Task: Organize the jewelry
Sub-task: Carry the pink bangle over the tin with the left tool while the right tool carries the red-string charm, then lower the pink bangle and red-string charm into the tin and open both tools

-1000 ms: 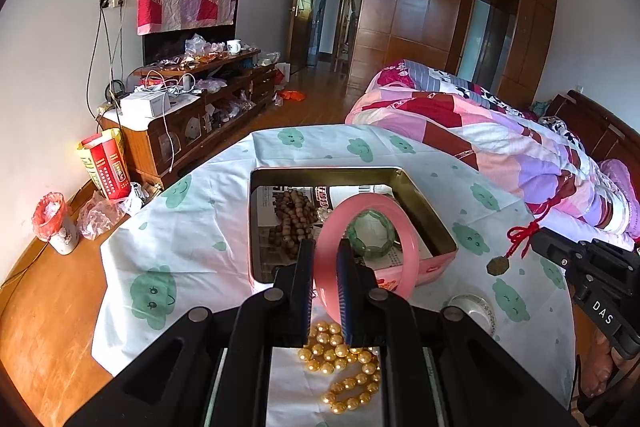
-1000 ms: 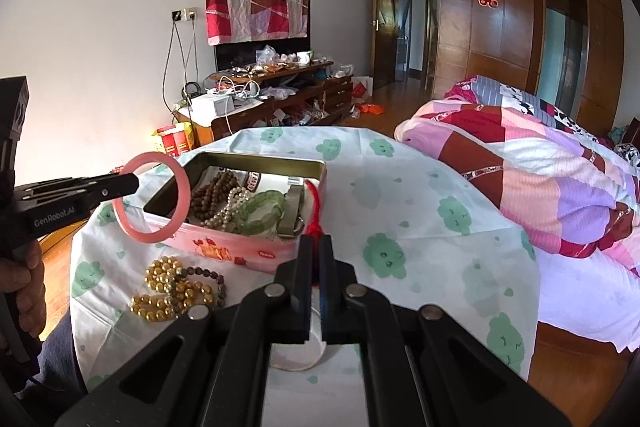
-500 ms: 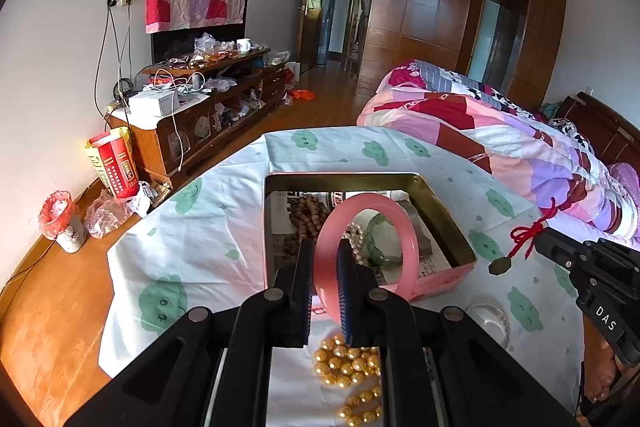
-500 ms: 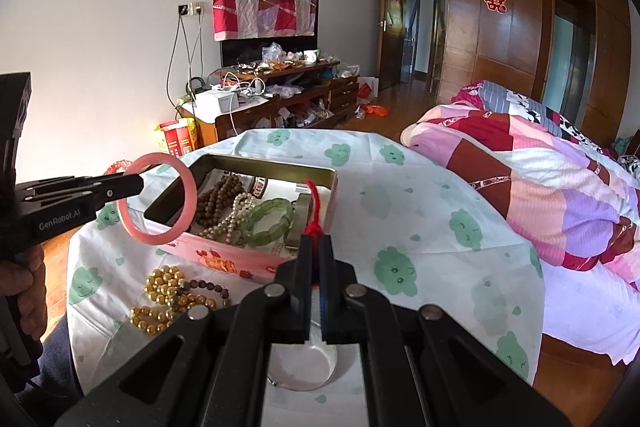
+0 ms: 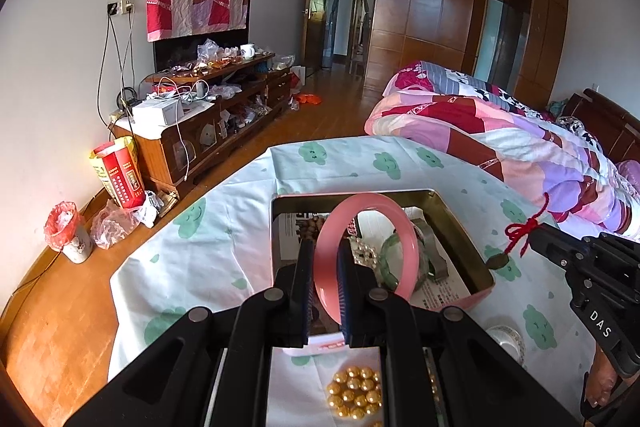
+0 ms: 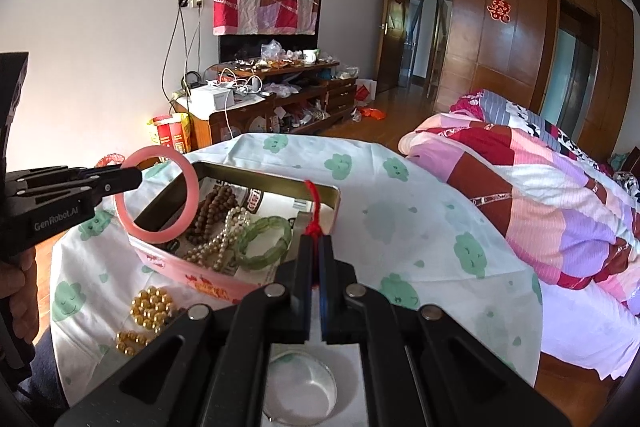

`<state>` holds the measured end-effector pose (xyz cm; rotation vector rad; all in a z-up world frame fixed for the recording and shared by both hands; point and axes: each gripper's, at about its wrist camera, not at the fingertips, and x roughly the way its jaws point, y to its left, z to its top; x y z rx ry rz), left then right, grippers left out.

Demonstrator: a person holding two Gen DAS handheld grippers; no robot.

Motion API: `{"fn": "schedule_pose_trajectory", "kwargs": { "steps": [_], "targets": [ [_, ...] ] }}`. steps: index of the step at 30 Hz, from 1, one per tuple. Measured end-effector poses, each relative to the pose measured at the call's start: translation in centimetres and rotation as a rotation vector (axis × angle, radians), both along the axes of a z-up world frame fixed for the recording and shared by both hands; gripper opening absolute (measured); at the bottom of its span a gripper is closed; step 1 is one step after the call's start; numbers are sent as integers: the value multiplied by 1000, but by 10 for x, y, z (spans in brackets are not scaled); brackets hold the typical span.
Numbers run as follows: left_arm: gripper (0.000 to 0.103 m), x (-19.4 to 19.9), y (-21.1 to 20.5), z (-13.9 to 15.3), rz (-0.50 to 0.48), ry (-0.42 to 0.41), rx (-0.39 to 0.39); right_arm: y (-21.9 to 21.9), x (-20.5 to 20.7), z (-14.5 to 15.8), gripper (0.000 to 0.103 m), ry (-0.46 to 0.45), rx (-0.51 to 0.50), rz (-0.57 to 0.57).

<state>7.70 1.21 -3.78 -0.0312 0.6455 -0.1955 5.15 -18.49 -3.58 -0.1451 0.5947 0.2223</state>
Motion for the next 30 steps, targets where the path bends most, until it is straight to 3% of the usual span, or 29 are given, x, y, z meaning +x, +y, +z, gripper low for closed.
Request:
{"fn": "schedule_pose_trajectory", "kwargs": {
  "steps": [30],
  "targets": [
    [10, 46, 1, 0, 37, 14, 54, 41, 57, 17, 4, -28, -22, 67]
  ]
}}
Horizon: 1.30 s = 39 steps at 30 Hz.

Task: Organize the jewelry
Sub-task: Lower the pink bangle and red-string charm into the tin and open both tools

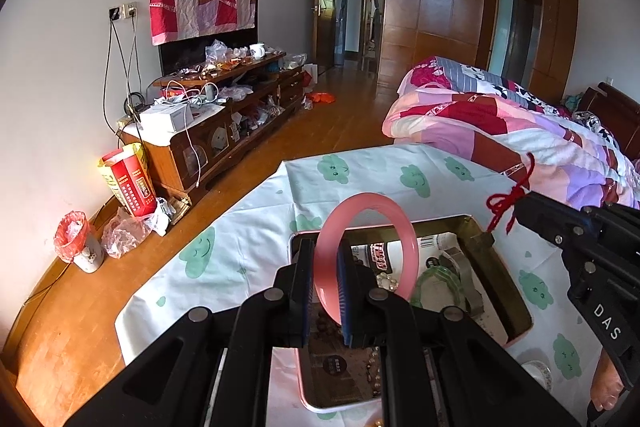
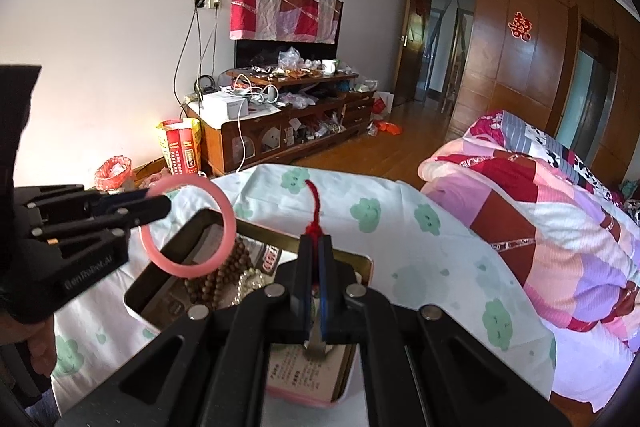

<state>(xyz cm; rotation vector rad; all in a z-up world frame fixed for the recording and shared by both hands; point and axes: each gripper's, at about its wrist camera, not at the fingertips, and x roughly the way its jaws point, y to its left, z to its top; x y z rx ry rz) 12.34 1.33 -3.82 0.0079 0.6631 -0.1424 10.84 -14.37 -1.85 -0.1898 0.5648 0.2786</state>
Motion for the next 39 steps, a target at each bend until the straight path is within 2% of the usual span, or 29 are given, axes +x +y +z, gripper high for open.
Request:
{"fn": "schedule_pose_trajectory", "kwargs": {
  "steps": [13, 29, 31, 32, 33, 34, 35, 36, 39],
  "targets": [
    [10, 11, -1, -24, 20, 57, 36, 16, 29, -30, 4, 68, -29, 1],
    [12, 12, -6, -33, 20, 100, 50, 17, 35, -55, 4, 140, -69, -6],
    [20, 11, -5, -33, 27, 105, 46, 16, 35, -56, 5, 146, -66, -5],
    [34, 9, -5, -32, 32, 102, 46, 15, 35, -57, 7, 153, -66, -7],
    [55, 6, -3, -30, 45, 91, 46, 14, 35, -58, 16, 158, -70, -10],
    [65, 1, -1, -27, 60, 73, 49, 14, 34, -58, 34, 159, -71, -12],
    [73, -2, 1, -24, 68, 55, 50, 13, 32, -57, 44, 158, -68, -10],
    [73, -9, 4, -19, 68, 23, 40, 10, 29, -56, 53, 148, -68, -11],
    [73, -19, 13, -16, 80, 16, 39, 3, 19, -54, 53, 143, -84, -25]
  ]
}}
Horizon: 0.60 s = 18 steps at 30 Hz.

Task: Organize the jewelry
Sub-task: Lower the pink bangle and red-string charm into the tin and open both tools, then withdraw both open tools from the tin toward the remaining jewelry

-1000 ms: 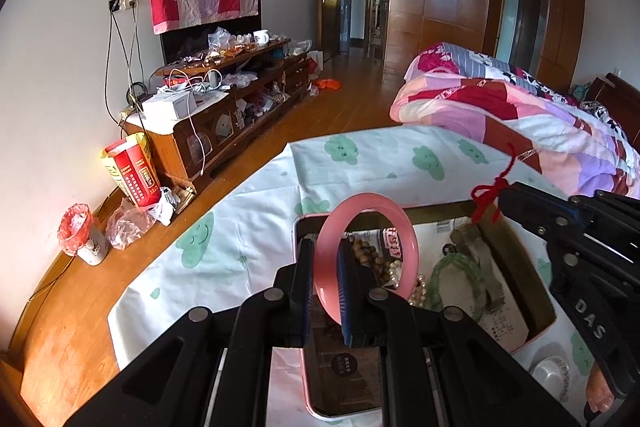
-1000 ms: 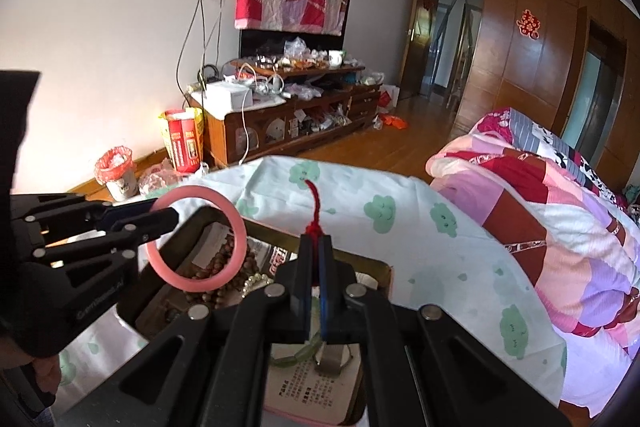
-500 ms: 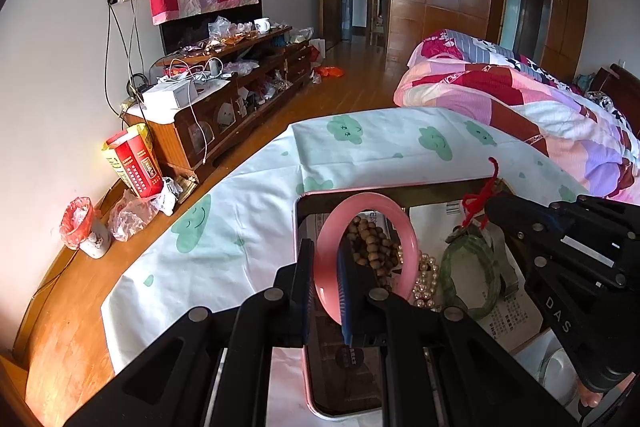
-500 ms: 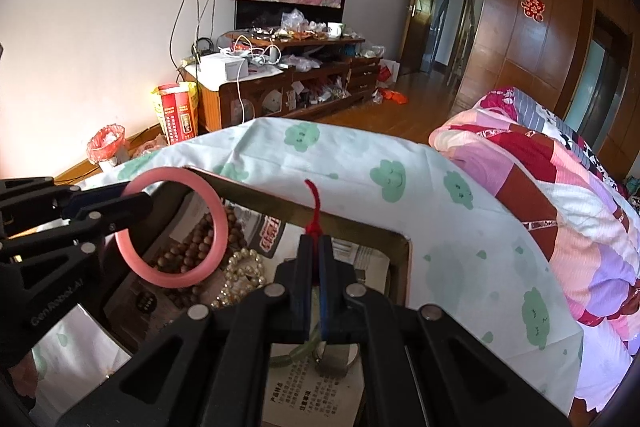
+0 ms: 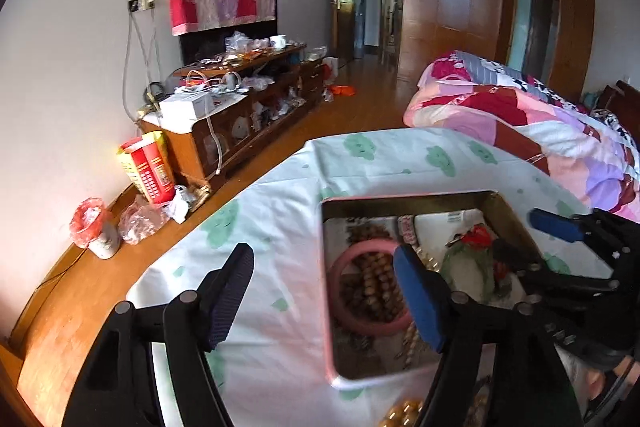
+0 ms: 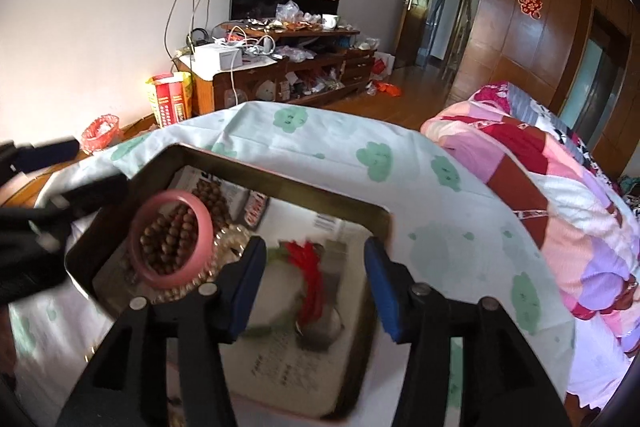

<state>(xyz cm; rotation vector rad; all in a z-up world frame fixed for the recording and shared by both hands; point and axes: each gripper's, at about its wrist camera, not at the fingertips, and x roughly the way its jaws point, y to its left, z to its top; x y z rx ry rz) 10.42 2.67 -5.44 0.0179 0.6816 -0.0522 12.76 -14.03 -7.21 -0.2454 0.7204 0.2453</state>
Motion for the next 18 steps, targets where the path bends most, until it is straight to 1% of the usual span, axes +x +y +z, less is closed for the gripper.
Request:
{"fn": "schedule_pose_trajectory", "kwargs": {
  "steps": [2, 4, 5, 8, 11, 14, 18],
  "targets": [
    [73, -9, 7, -2, 30, 5, 13, -6, -7, 1, 53, 6, 1, -6],
    [73, -17, 12, -8, 44, 18, 18, -13, -16, 2, 60, -1, -9, -24],
    [73, -23, 13, -11, 52, 26, 23, -16, -22, 2, 62, -4, -13, -35],
    [73, -39, 13, -18, 61, 43, 31, -27, -39, 0, 63, 3, -13, -61],
    [73, -56, 6, -27, 42, 59, 48, -37, -55, -3, 63, 11, -11, -85],
    [73, -69, -5, -39, 7, 93, 63, -49, -71, -8, 65, 26, 2, -105],
    [73, -73, -21, -45, -36, 119, 82, -61, -89, -18, 66, 48, 11, -136]
  ]
}}
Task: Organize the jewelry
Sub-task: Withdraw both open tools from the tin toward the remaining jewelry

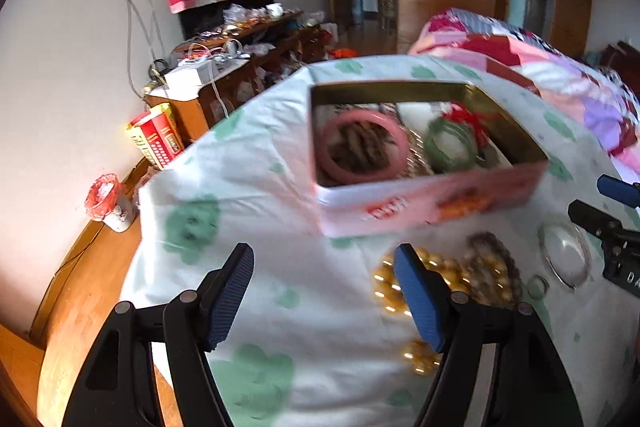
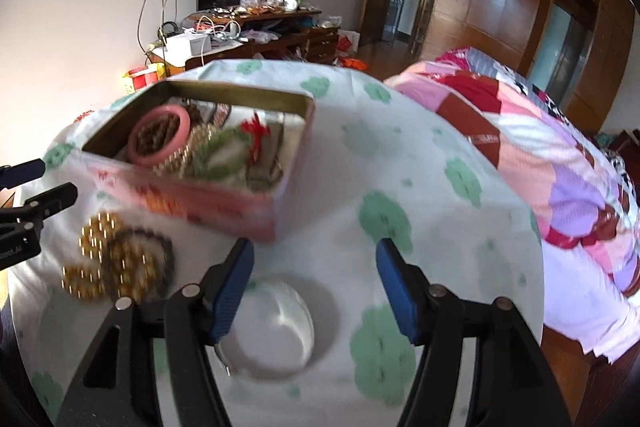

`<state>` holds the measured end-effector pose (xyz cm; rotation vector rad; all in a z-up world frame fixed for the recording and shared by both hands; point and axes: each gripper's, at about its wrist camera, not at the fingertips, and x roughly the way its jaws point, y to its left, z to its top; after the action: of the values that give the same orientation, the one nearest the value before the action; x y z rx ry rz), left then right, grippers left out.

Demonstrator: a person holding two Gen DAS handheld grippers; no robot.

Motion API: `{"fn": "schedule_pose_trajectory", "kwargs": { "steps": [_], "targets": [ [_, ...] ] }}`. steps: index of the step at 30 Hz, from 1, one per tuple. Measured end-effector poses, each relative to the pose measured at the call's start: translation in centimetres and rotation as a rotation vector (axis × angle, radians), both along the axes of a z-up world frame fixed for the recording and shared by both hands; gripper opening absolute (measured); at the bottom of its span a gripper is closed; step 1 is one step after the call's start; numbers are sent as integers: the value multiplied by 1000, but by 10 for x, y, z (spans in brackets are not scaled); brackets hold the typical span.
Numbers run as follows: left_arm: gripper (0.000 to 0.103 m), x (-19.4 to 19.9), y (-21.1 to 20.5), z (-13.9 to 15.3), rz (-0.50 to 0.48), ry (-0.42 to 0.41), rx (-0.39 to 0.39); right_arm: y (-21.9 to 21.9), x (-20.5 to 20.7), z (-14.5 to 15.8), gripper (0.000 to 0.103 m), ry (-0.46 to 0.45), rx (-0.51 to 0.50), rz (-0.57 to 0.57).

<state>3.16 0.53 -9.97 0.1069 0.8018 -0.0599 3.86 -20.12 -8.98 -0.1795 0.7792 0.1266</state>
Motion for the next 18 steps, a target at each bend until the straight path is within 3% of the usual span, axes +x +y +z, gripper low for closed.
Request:
{"fn": "schedule_pose_trajectory", "kwargs": {
  "steps": [7, 11, 14, 18],
  "targets": [
    [75, 3, -18, -15, -44, 47, 25, -7, -18, -11, 67, 11, 15, -20],
    [79, 13, -9, -23, 0, 49, 148, -9, -17, -11, 69, 0, 20, -26],
    [82, 17, 15, -25, 53, 56, 94, -10, -15, -14, 71, 6, 21, -30],
    [81, 17, 20, -25, 69, 41, 97, -10, -15, -19, 71, 22, 15, -30]
  ]
}}
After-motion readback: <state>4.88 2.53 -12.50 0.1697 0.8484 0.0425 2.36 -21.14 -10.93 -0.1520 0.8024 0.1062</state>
